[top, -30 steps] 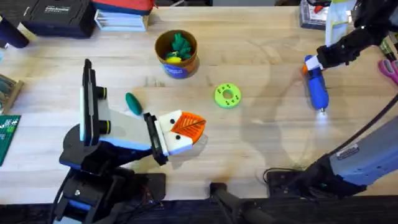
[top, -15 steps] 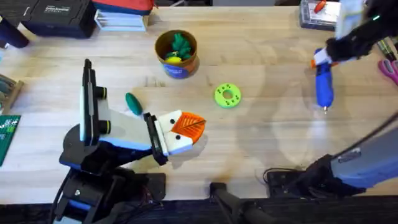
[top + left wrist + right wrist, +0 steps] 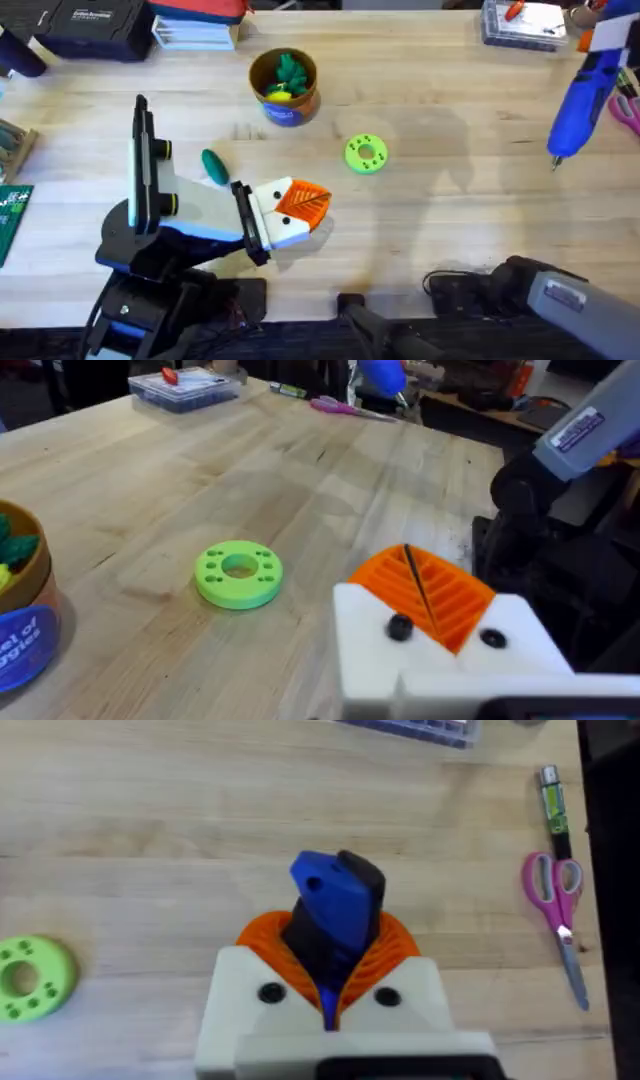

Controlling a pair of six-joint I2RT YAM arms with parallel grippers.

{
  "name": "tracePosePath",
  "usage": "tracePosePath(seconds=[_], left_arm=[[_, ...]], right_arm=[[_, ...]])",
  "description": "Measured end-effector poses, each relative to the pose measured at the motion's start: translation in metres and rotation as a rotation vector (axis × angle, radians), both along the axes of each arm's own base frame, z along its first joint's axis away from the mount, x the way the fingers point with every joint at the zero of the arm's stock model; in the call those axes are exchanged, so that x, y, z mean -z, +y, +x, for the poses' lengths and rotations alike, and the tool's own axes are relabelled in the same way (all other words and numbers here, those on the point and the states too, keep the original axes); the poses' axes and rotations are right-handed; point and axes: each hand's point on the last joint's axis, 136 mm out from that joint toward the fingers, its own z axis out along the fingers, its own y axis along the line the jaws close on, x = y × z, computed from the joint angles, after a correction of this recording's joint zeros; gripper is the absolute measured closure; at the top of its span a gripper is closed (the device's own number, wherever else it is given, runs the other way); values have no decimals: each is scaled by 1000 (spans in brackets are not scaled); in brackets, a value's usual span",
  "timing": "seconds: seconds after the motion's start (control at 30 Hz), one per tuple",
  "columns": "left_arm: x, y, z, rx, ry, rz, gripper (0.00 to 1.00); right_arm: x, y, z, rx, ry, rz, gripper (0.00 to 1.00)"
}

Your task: Pick up the gripper from the table and insert it into the empty holder that is missing its gripper. Then pick up a screw, insert it into the mounting hole, and use the screwdriver to tighten it. Finally, clean up the table by picking up the vegetable and placing it into the bucket.

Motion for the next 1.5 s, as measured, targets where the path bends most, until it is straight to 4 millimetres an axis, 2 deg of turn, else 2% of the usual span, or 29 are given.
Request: tracePosePath(seconds=[0.37, 0.63, 0.87, 1.0, 1.27, 1.5], left_arm=[[0, 0, 0, 0, 0, 0, 997], [0, 0, 0, 0, 0, 0, 997], [0, 0, 0, 0, 0, 0, 997], [0, 0, 0, 0, 0, 0, 997], [0, 0, 0, 0, 1, 0, 997], [0, 0, 0, 0, 0, 0, 997]], right_arm=[[-36, 96, -51, -172, -405, 102, 972], [-70, 184, -68, -445, -683, 342, 972], [-80, 260, -87, -719, -772, 510, 972], [-85, 289, -97, -819, -796, 571, 972], [-110, 340, -114, -974, -888, 683, 972], [-115, 385, -123, -1077, -933, 765, 972]])
